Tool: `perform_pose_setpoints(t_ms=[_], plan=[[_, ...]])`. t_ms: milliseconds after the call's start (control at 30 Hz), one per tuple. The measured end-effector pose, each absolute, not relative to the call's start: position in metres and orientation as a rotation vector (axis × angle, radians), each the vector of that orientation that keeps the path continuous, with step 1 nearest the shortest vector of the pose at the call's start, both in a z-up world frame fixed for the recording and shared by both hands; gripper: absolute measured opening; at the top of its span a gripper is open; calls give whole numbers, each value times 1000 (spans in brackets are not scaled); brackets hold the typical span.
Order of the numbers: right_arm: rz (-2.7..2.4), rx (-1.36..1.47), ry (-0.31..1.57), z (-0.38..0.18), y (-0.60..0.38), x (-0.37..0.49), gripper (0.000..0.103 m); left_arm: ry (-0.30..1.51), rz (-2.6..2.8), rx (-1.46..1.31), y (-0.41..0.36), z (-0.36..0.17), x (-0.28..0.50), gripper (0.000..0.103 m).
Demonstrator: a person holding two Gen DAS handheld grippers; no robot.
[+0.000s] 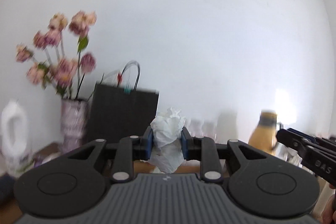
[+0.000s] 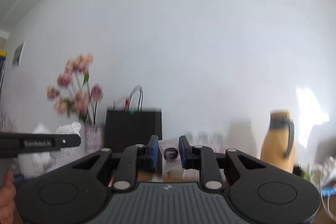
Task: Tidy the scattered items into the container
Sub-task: 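Lift the tissue and clear packet and carry both over the box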
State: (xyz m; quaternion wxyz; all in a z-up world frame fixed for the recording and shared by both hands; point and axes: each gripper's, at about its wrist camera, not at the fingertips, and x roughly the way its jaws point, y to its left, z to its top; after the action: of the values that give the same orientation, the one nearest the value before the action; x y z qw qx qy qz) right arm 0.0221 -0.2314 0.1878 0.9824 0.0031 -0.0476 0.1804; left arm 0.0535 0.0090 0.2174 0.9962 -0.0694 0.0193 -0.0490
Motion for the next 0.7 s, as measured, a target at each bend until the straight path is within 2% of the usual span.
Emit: perform_pose_setpoints(t_ms=[100, 167, 267, 367, 433, 500, 700], plan=[[369, -22, -118, 240, -238, 54, 20, 86, -137, -194, 33, 260, 90, 27], [388, -10, -42, 269, -247, 83, 20, 167, -165, -216, 47, 274, 118, 28], [457, 31, 186, 301, -260, 139, 20, 333, -152, -147, 52, 281, 170, 31], [575, 76, 507, 312, -261, 210, 20, 536, -144, -48, 41, 269, 226, 29], [561, 28, 660, 305, -251, 251, 20, 635, -141, 1, 28, 252, 257, 29], [491, -56, 737, 284, -238, 282, 20, 720, -145, -25, 19, 224, 284, 28], [458, -58, 1070, 157, -212, 345, 20, 1013, -196, -114, -9, 110, 332, 27]])
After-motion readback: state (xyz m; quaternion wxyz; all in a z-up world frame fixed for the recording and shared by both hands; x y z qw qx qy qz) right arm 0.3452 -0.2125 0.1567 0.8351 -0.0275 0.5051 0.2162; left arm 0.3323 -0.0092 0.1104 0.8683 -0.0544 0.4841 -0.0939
